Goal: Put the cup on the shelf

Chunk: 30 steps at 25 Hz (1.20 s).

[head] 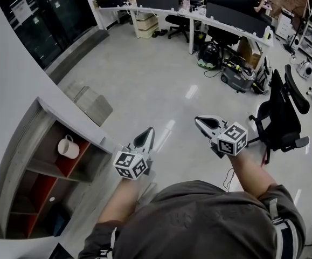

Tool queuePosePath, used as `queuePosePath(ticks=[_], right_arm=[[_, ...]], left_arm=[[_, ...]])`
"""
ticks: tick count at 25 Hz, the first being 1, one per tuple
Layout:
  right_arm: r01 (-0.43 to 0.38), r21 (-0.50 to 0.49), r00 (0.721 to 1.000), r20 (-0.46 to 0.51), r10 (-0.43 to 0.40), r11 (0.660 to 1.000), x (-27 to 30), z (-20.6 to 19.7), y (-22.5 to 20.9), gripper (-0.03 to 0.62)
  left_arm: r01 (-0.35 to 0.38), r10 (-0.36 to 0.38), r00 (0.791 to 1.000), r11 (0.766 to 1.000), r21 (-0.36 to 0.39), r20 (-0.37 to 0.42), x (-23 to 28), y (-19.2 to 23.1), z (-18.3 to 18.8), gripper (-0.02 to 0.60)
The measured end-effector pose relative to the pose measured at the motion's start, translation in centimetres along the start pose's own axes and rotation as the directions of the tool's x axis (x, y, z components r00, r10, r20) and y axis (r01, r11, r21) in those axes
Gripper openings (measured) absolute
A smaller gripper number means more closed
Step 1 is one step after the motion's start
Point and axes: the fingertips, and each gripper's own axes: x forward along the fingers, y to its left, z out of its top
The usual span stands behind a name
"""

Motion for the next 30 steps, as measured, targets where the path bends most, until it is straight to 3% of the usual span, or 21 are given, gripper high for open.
queuePosePath(ticks=[30], right_arm=[[0.023, -0.056, 1.000, -0.008, -0.023, 0.998, -0.10, 0.37, 0.50, -0.011]], left_arm=[[0.013, -0.013, 1.000, 1.000, -0.002, -0.004, -0.79, -0.46, 0.20, 0.005]])
